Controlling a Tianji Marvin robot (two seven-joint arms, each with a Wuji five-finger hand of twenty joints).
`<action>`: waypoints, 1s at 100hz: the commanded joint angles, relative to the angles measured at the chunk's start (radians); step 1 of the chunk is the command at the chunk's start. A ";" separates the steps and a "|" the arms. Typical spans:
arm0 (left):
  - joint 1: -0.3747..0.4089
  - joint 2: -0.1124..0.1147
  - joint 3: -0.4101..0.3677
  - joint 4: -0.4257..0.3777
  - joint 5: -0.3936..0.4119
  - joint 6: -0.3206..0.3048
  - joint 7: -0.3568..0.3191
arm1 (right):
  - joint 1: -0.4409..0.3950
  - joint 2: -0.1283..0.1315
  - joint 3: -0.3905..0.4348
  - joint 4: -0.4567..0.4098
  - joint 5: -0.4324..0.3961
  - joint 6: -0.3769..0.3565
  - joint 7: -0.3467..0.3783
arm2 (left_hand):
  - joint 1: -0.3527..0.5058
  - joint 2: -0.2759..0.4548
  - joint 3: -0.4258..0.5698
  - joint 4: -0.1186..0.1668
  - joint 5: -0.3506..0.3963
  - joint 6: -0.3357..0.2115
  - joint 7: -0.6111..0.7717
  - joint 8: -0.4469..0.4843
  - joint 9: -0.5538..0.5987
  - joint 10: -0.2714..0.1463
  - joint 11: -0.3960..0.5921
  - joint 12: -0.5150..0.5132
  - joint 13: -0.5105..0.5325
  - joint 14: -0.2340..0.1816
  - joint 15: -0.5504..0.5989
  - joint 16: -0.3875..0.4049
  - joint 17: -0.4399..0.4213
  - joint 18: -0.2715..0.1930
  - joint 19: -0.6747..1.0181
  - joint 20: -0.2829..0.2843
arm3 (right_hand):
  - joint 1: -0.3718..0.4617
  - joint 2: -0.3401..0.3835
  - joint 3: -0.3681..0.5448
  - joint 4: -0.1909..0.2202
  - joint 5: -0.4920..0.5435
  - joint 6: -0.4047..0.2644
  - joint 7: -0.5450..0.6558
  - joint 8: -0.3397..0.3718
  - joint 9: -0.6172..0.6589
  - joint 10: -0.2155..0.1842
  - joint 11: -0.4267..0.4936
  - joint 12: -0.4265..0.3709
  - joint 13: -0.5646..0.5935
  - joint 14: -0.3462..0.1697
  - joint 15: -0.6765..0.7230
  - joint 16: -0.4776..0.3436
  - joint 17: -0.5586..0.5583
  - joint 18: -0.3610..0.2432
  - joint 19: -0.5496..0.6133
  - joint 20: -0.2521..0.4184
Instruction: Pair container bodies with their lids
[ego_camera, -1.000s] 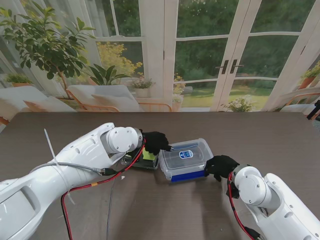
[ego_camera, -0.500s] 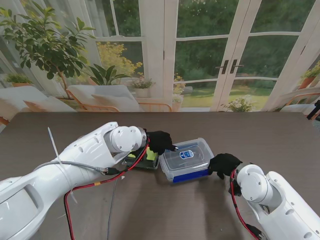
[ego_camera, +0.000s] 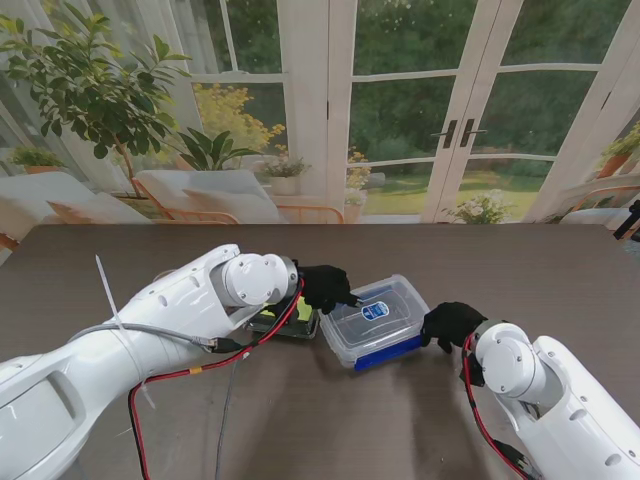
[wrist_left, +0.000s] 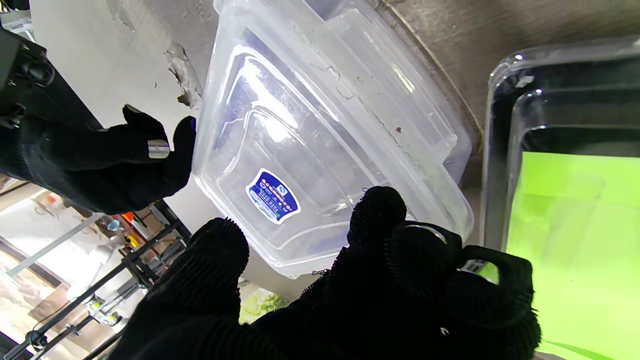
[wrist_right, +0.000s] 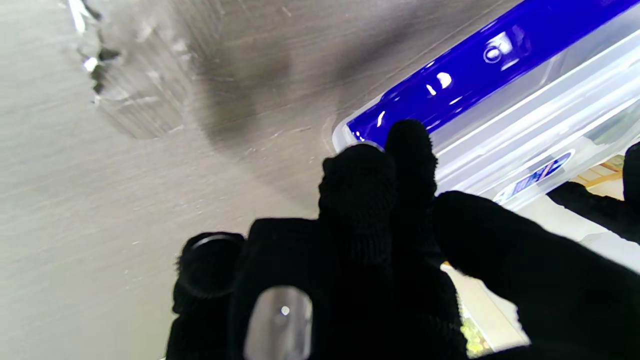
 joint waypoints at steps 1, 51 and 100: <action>0.013 -0.010 0.009 -0.026 -0.009 -0.003 -0.037 | 0.000 -0.005 -0.006 0.035 -0.009 0.011 0.009 | 0.020 0.023 -0.023 0.022 0.088 -0.200 0.070 0.028 0.004 0.008 0.006 0.016 0.031 0.032 0.025 -0.003 0.025 -0.041 0.073 -0.010 | -0.024 0.024 0.013 0.021 -0.237 0.192 -0.205 0.018 0.047 0.079 0.032 -0.012 -0.006 -0.031 0.039 0.002 0.641 0.029 0.044 -0.008; 0.069 0.048 -0.020 -0.157 0.005 0.026 -0.065 | 0.028 -0.005 -0.012 0.061 -0.017 0.015 0.005 | 0.024 0.026 -0.029 0.022 0.097 -0.193 0.072 0.030 0.007 0.011 0.004 0.018 0.031 0.035 0.024 -0.004 0.025 -0.041 0.073 -0.010 | -0.023 0.023 0.014 0.020 -0.234 0.193 -0.201 0.019 0.047 0.078 0.035 -0.011 -0.007 -0.028 0.040 0.002 0.641 0.031 0.042 -0.009; 0.137 0.088 -0.080 -0.244 0.030 0.052 -0.065 | 0.034 -0.001 -0.008 0.057 -0.035 0.007 0.021 | 0.030 0.028 -0.037 0.023 0.097 -0.190 0.072 0.030 0.008 0.012 0.002 0.018 0.031 0.036 0.023 -0.004 0.021 -0.038 0.069 -0.010 | -0.022 0.021 0.014 0.019 -0.235 0.188 -0.201 0.020 0.047 0.077 0.033 -0.012 -0.006 -0.035 0.037 0.001 0.641 0.031 0.042 -0.008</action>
